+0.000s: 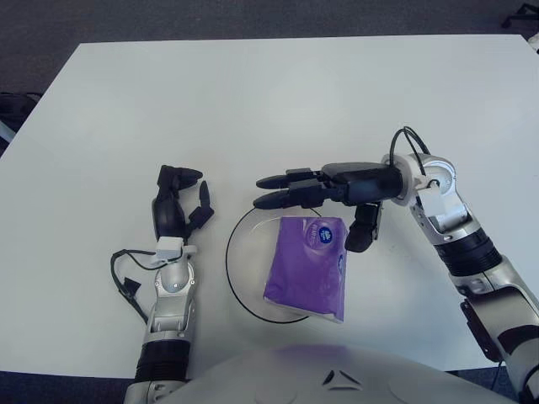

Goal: Put the tissue paper into the plate.

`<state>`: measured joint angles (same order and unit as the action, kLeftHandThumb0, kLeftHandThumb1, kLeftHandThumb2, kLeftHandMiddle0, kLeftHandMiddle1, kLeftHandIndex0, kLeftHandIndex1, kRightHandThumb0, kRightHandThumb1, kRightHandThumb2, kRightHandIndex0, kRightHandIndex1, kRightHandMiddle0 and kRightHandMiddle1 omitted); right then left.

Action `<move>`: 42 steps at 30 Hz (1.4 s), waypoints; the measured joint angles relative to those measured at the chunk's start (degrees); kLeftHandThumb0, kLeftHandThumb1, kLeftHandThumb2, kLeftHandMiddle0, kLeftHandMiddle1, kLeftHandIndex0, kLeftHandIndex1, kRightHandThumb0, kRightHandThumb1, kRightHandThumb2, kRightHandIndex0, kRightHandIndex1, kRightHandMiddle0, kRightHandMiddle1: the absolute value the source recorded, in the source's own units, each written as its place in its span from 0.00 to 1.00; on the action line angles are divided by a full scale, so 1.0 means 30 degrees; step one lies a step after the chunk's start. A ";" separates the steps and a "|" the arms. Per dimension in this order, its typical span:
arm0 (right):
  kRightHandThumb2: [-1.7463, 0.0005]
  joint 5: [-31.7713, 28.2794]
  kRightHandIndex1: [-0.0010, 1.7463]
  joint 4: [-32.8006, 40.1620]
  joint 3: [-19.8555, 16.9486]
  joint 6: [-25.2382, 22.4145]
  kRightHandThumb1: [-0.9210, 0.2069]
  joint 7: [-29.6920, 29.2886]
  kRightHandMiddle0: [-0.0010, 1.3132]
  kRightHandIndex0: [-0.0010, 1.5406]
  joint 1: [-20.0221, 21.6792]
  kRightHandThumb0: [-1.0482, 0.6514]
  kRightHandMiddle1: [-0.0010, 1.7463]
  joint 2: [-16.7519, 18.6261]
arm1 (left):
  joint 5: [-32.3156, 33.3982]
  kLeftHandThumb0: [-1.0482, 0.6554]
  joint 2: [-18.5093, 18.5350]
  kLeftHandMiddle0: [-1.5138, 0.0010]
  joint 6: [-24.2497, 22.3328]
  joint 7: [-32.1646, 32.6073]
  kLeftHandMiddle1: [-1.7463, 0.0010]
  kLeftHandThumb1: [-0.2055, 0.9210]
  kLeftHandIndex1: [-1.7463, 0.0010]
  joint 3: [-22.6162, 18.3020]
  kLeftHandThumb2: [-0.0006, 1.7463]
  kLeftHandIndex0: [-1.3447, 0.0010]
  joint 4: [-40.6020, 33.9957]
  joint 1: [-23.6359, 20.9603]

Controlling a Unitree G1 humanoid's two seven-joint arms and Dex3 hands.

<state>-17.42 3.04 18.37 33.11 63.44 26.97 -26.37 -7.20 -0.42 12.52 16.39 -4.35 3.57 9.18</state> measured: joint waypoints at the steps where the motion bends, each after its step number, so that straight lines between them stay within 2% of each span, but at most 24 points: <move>1: 0.41 -0.0021 0.00 -0.0119 -0.0180 0.0225 0.00 -0.0237 0.00 0.00 -0.0184 0.04 0.00 0.0209 | -0.0012 0.40 0.0001 0.67 0.0013 0.0005 0.06 0.82 0.00 -0.0004 0.47 0.77 0.0011 0.0002; 4: 0.38 -0.0528 0.01 -0.0917 -0.0652 0.0853 0.00 -0.0490 0.02 0.01 -0.0504 0.08 0.01 0.0836 | -0.0010 0.39 0.0000 0.67 0.0089 0.0003 0.04 0.82 0.00 -0.0002 0.47 0.77 0.0049 0.0000; 5: 0.38 -0.0818 0.07 -0.1321 -0.0943 0.1067 0.00 -0.0478 0.01 0.02 -0.0556 0.10 0.10 0.0954 | -0.0006 0.39 -0.0007 0.66 0.0120 -0.0001 0.02 0.81 0.00 0.0011 0.48 0.76 0.0047 -0.0003; 8: 0.38 -0.1329 0.27 -0.2435 -0.2144 0.1667 0.00 -0.0739 0.00 0.01 -0.0740 0.14 0.28 0.1016 | -0.0002 0.39 -0.0018 0.66 0.0211 -0.0009 0.01 0.80 0.00 0.0049 0.48 0.76 0.0004 0.0010; 9: 0.39 -0.1413 0.41 -0.2627 -0.2557 0.1758 0.00 -0.1045 0.00 0.04 -0.0881 0.17 0.43 0.1138 | 0.0005 0.39 -0.0014 0.65 0.0265 -0.0014 0.01 0.80 0.00 0.0043 0.48 0.76 -0.0016 0.0035; 10: 0.39 -0.1498 0.47 -0.2745 -0.2823 0.1839 0.00 -0.1452 0.00 0.04 -0.1053 0.18 0.49 0.1310 | 0.0025 0.39 -0.0006 0.65 0.0339 -0.0023 0.00 0.80 0.00 0.0033 0.48 0.76 -0.0025 0.0057; 11: 0.39 -0.1523 0.59 -0.2840 -0.3038 0.1903 0.00 -0.1788 0.00 0.10 -0.1212 0.20 0.60 0.1513 | 0.0043 0.39 0.0008 0.64 0.0383 -0.0028 0.00 0.80 0.00 0.0012 0.48 0.76 -0.0028 0.0092; 13: 0.40 -0.1631 0.74 -0.3026 -0.3529 0.2405 0.00 -0.2852 0.01 0.18 -0.1816 0.24 0.76 0.2512 | 0.0058 0.39 0.0062 0.63 0.0515 -0.0070 0.00 0.80 0.00 -0.0005 0.49 0.76 0.0006 0.0126; 15: 0.39 -0.2033 0.81 -0.3277 -0.3923 0.3124 0.01 -0.3838 0.05 0.23 -0.2448 0.27 0.84 0.3728 | 0.0059 0.39 0.0103 0.63 0.0664 -0.0140 0.00 0.79 0.00 0.0002 0.49 0.75 0.0077 0.0155; 18: 0.36 -0.2572 0.87 -0.4017 -0.4208 0.3619 0.05 -0.4944 0.12 0.30 -0.3105 0.30 0.90 0.5469 | 0.0059 0.39 0.0144 0.62 0.0852 -0.0193 0.00 0.79 0.00 0.0004 0.49 0.75 0.0133 0.0181; 20: 0.47 -0.2551 0.87 -0.4394 -0.4330 0.3614 0.09 -0.5577 0.16 0.34 -0.3364 0.35 0.95 0.6244 | 0.0060 0.39 0.0133 0.62 0.1001 -0.0228 0.00 0.79 0.00 0.0043 0.49 0.75 0.0145 0.0110; 23: 0.48 -0.1825 0.89 -0.4494 -0.4769 0.3285 0.19 -0.7277 0.24 0.39 -0.3614 0.37 0.98 0.7117 | 0.0109 0.39 0.0099 0.62 0.1153 -0.0245 0.00 0.79 0.00 0.0084 0.49 0.75 0.0137 0.0075; 26: 0.44 -0.1168 0.92 -0.3941 -0.5136 0.2161 0.28 -0.9240 0.29 0.42 -0.3997 0.38 0.99 0.7586 | 0.0183 0.39 0.0095 0.63 0.1224 -0.0272 0.00 0.79 0.00 0.0111 0.49 0.75 0.0132 0.0061; 29: 0.40 -0.1205 0.93 -0.3022 -0.5335 0.0310 0.34 -1.0883 0.33 0.45 -0.4631 0.37 1.00 0.7920 | 0.0247 0.39 0.0098 0.63 0.1362 -0.0286 0.00 0.79 0.00 0.0106 0.49 0.75 0.0137 0.0057; 35: 0.33 -0.2189 0.93 -0.1498 -0.5531 -0.2897 0.43 -1.2732 0.39 0.49 -0.5840 0.36 1.00 0.8476 | 0.0253 0.39 0.0109 0.63 0.1390 -0.0297 0.00 0.79 0.00 0.0084 0.49 0.75 0.0157 0.0065; 42: 0.27 -0.1175 0.99 -0.1306 -0.6158 -0.3361 0.51 -1.5280 0.44 0.58 -0.6640 0.34 1.00 0.9641 | 0.0254 0.39 0.0088 0.64 0.1416 -0.0295 0.00 0.77 0.00 0.0114 0.51 0.74 0.0160 0.0061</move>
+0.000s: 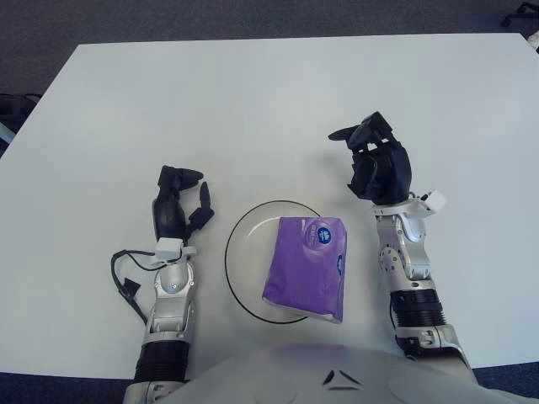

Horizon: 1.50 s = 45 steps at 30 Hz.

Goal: Put the tissue paper into the plate.

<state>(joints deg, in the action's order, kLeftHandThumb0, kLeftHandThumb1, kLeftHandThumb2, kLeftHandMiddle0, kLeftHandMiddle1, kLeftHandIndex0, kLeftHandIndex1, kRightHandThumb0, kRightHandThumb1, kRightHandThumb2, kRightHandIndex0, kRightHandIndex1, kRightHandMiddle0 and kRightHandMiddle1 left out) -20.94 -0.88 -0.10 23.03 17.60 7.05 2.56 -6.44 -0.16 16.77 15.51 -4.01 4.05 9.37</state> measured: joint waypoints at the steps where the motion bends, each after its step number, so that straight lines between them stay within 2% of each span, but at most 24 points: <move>1: 0.26 0.0248 0.99 0.0008 -0.0031 -0.0076 0.51 -0.0374 0.44 0.59 -0.0129 0.34 1.00 0.0087 | 0.0000 0.39 -0.0002 0.64 0.0004 -0.0001 0.00 0.77 0.00 0.0002 0.51 0.74 0.0000 0.0000; 6: 0.28 0.2013 1.00 0.0402 -0.0101 -0.0982 0.49 -0.2726 0.43 0.59 -0.0993 0.34 1.00 0.0713 | 0.0012 0.39 0.0000 0.64 0.0030 -0.0013 0.00 0.77 0.00 -0.0004 0.51 0.74 -0.0003 0.0002; 10: 0.31 0.3005 1.00 0.0686 -0.0136 -0.1862 0.46 -0.4476 0.41 0.54 -0.1745 0.35 1.00 0.1281 | 0.0011 0.39 -0.0001 0.64 0.0021 -0.0014 0.00 0.77 0.00 -0.0007 0.51 0.74 -0.0036 0.0016; 17: 0.33 0.3673 0.99 0.0330 -0.0046 -0.2373 0.43 -0.6067 0.39 0.50 -0.2005 0.36 1.00 0.1373 | -0.0003 0.39 -0.0007 0.64 -0.0077 -0.0018 0.00 0.77 0.00 0.0038 0.51 0.74 -0.0117 0.0024; 28: 0.39 0.3755 0.95 -0.1965 -0.0461 -0.1741 0.35 -0.7297 0.34 0.43 -0.0824 0.37 1.00 0.1391 | -0.0027 0.39 -0.0003 0.64 -0.0078 -0.0127 0.00 0.76 0.00 0.0166 0.52 0.74 -0.0255 0.0102; 38: 0.42 0.3617 0.93 -0.3858 -0.0902 -0.0840 0.32 -0.7127 0.32 0.43 -0.0063 0.38 1.00 0.1382 | -0.0032 0.39 -0.0081 0.65 -0.0027 -0.0142 0.00 0.77 0.00 0.0261 0.51 0.74 -0.0591 0.0506; 45: 0.43 0.4510 0.91 -0.5411 -0.0973 -0.0133 0.31 -0.7404 0.32 0.44 0.0527 0.38 1.00 0.1352 | -0.0039 0.39 -0.0217 0.65 0.0025 -0.0155 0.00 0.78 0.00 0.0345 0.50 0.74 -0.0862 0.0911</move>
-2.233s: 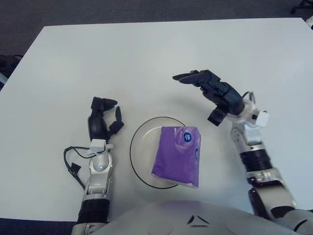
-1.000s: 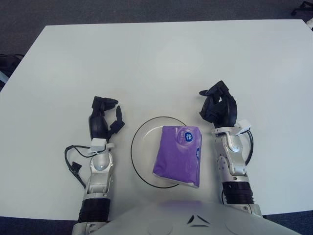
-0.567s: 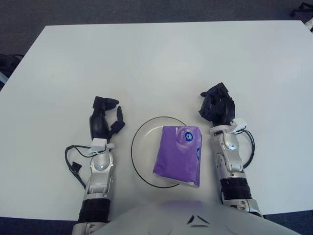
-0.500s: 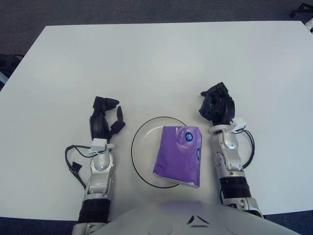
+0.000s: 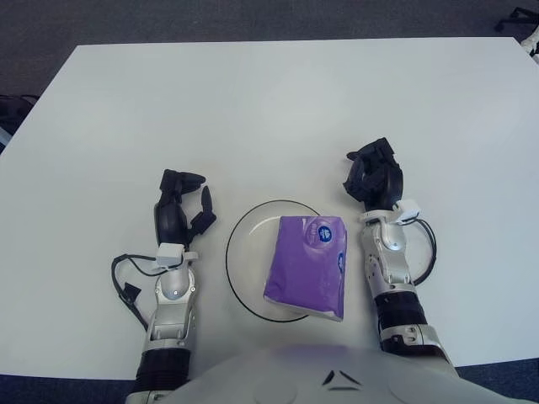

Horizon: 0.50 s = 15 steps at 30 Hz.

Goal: Put the tissue paper into the plate.

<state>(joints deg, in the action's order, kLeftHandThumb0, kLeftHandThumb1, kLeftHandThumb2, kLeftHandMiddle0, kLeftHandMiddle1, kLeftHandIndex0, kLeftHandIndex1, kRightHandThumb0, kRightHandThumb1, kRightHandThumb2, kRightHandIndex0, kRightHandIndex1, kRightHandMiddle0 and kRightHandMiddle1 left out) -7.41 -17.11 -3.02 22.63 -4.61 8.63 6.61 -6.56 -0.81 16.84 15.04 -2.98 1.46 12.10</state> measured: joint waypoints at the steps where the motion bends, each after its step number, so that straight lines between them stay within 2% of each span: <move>1: 0.43 0.0145 0.91 -0.0187 -0.0019 0.0113 0.31 -0.0076 0.32 0.44 0.0101 0.38 1.00 -0.0005 | 0.0001 0.39 -0.0024 0.65 0.0006 -0.0020 0.00 0.78 0.00 0.0013 0.50 0.74 -0.0044 0.0033; 15: 0.44 0.1824 0.88 -0.2188 -0.0157 0.1277 0.30 -0.0713 0.31 0.42 0.1168 0.38 1.00 -0.0182 | 0.0013 0.39 -0.0211 0.65 0.0005 -0.0124 0.00 0.77 0.00 0.0117 0.51 0.74 -0.0202 0.0402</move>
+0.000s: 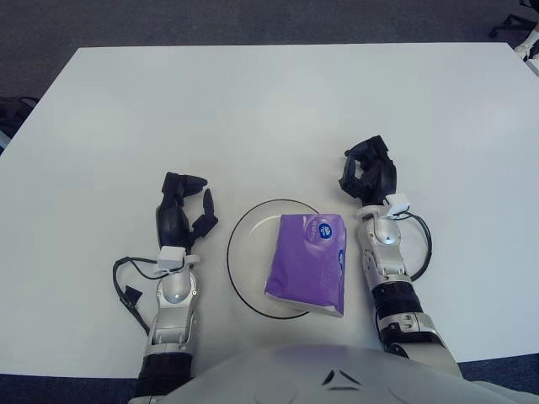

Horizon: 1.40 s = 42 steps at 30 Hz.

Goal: Put the tissue paper into the plate.

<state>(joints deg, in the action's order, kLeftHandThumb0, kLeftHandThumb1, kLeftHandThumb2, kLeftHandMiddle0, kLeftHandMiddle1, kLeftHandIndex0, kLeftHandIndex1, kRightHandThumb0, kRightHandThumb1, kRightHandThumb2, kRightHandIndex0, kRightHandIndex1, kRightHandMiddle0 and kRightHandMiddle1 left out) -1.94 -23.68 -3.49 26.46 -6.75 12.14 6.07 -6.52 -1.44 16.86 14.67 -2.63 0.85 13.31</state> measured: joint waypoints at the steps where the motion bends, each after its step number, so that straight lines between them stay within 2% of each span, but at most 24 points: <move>1: 0.44 0.0187 0.87 -0.0092 -0.0001 0.0051 0.29 -0.0071 0.31 0.42 0.0044 0.38 1.00 -0.0024 | 0.0000 0.39 -0.0002 0.65 0.0014 -0.0017 0.00 0.77 0.00 0.0014 0.51 0.74 -0.0013 0.0038; 13: 0.45 0.1845 0.85 -0.0316 0.0192 0.0428 0.28 -0.1198 0.30 0.42 0.0054 0.38 1.00 -0.0153 | 0.0008 0.39 -0.0051 0.65 0.0129 -0.0181 0.00 0.77 0.00 0.0047 0.51 0.74 -0.0078 0.0184; 42: 0.47 0.1861 0.83 0.0018 0.0583 0.0381 0.25 -0.1238 0.28 0.41 -0.0118 0.39 1.00 -0.0173 | 0.0179 0.39 -0.0058 0.65 0.0198 -0.0310 0.00 0.76 0.00 0.0051 0.52 0.74 -0.0138 0.0174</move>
<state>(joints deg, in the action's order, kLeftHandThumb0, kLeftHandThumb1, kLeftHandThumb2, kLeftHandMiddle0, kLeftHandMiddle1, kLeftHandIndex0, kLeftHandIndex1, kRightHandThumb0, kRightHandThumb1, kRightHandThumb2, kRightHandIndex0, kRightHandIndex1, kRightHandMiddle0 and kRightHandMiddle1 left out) 3.64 -23.62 -1.74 27.61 -10.47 11.79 5.55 -5.98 -1.62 17.45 13.74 -2.47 0.44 13.83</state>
